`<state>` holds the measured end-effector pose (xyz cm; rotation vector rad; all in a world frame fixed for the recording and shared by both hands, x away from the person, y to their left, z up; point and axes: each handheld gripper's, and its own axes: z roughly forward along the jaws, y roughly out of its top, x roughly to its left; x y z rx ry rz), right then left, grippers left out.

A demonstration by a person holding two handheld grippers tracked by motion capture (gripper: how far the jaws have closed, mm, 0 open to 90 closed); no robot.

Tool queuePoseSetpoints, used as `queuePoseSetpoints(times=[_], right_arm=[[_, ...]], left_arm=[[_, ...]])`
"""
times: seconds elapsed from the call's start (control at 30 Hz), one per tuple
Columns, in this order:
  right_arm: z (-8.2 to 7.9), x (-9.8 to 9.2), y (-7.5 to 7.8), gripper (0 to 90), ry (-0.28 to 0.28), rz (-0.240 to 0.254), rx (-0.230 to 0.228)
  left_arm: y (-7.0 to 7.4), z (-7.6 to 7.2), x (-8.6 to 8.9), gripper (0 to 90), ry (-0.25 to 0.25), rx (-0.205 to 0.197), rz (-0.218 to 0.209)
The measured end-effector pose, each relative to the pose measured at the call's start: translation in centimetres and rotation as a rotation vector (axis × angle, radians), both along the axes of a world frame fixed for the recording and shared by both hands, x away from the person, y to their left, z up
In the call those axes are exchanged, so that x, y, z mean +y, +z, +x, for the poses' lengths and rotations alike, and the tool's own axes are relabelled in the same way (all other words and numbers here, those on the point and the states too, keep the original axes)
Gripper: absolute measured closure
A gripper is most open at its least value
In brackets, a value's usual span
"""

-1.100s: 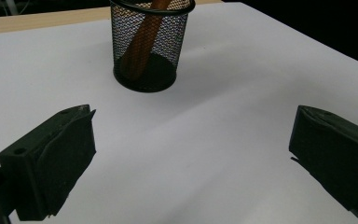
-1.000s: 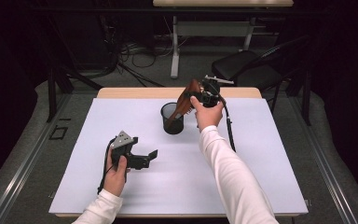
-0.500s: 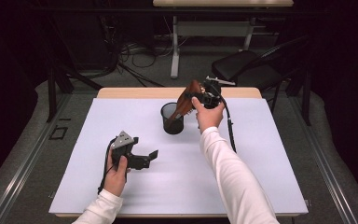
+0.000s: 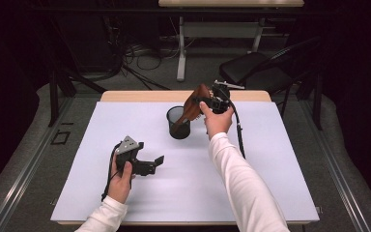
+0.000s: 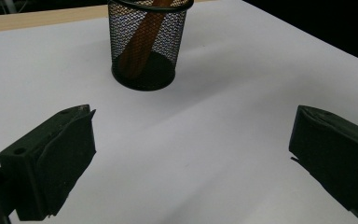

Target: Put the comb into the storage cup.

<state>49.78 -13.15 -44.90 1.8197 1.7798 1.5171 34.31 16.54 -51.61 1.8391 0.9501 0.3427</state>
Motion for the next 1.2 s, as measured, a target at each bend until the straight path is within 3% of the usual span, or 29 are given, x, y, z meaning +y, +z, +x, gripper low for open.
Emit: queuePoseSetpoints(times=[0.57, 0.8, 1.2], right_arm=[[-0.05, -0.05, 0.04, 40.2, 0.000, 0.010, 0.000], [-0.03, -0.07, 0.03, 33.5, 0.007, 0.016, 0.004], [-0.07, -0.32, 0.25, 19.5, 0.000, -0.027, -0.015]], left_arm=[[-0.02, 0.01, 0.01, 0.4, 0.003, 0.001, 0.001], [-0.02, 0.02, 0.01, 0.4, 0.003, 0.001, 0.000], [0.00, 0.05, 0.11, 0.4, 0.005, 0.004, -0.003]])
